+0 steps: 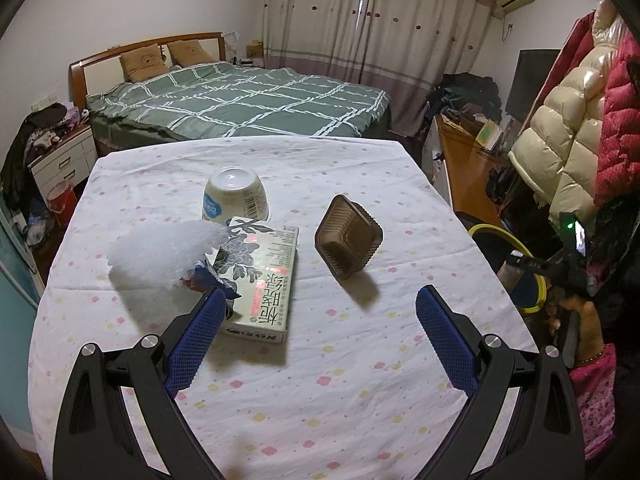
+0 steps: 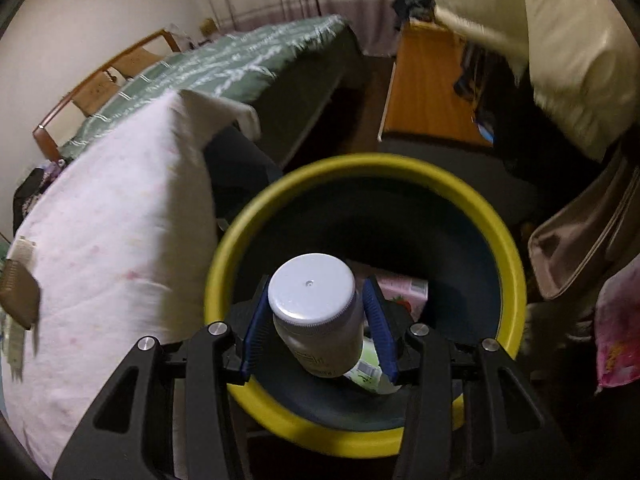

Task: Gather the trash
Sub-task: 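Carry the white bottle into the bin and open the right gripper, then grasp the green-and-white flower-printed box with the left gripper and lift it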

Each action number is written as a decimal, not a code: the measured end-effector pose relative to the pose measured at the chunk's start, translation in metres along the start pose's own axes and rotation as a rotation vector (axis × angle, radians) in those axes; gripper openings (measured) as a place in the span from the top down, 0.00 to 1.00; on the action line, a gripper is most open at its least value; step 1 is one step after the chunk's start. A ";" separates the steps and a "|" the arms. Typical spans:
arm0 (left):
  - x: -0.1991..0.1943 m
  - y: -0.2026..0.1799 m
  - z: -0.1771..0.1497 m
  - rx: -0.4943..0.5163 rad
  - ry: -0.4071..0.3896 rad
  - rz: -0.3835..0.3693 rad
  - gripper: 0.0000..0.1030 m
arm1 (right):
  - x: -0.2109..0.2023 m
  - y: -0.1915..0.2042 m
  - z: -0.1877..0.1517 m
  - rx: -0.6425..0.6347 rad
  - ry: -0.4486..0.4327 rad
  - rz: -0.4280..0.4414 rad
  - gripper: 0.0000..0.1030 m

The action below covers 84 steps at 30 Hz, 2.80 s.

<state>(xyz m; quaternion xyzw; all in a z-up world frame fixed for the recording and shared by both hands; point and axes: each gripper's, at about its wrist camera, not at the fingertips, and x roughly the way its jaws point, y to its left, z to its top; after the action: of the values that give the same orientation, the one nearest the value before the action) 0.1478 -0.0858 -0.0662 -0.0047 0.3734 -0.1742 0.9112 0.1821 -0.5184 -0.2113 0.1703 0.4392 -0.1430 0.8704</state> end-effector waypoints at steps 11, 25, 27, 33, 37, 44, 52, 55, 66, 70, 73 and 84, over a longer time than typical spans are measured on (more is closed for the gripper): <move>0.004 0.002 -0.001 -0.002 0.014 0.005 0.08 | 0.023 -0.015 -0.004 0.047 0.051 -0.030 0.57; 0.011 0.035 -0.020 -0.031 0.061 0.053 0.08 | 0.001 -0.002 -0.005 0.016 0.005 -0.012 0.51; 0.020 0.043 -0.024 -0.044 0.078 0.052 0.08 | -0.001 0.002 -0.005 0.008 0.002 -0.005 0.51; 0.045 0.053 -0.028 -0.019 0.098 0.046 0.08 | -0.004 0.007 -0.005 -0.004 -0.005 0.008 0.51; 0.064 0.055 -0.026 -0.017 0.127 0.046 0.08 | -0.003 0.009 -0.004 -0.008 -0.003 0.012 0.51; 0.089 0.058 -0.023 -0.027 0.169 0.084 0.08 | 0.000 0.013 -0.005 -0.018 0.003 0.021 0.51; 0.105 0.059 -0.021 -0.008 0.173 0.119 0.15 | 0.002 0.015 -0.005 -0.023 0.007 0.026 0.51; 0.104 0.059 -0.021 -0.003 0.164 0.131 0.23 | 0.001 0.015 -0.005 -0.026 0.005 0.027 0.51; 0.080 0.047 -0.023 0.058 0.122 0.120 0.28 | -0.011 0.022 -0.008 -0.037 -0.012 0.038 0.51; 0.051 0.039 -0.023 0.092 0.077 0.109 0.28 | -0.019 0.025 -0.008 -0.040 -0.025 0.045 0.51; 0.026 0.031 -0.022 0.121 0.035 0.097 0.29 | -0.025 0.029 -0.010 -0.045 -0.036 0.050 0.51; -0.028 -0.001 -0.023 0.200 -0.026 0.050 0.30 | -0.050 0.031 -0.018 -0.049 -0.073 0.072 0.51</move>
<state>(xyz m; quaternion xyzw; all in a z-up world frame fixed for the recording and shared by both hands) 0.1131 -0.0753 -0.0631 0.0933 0.3423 -0.1877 0.9159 0.1533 -0.4782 -0.1753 0.1593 0.4042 -0.1071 0.8943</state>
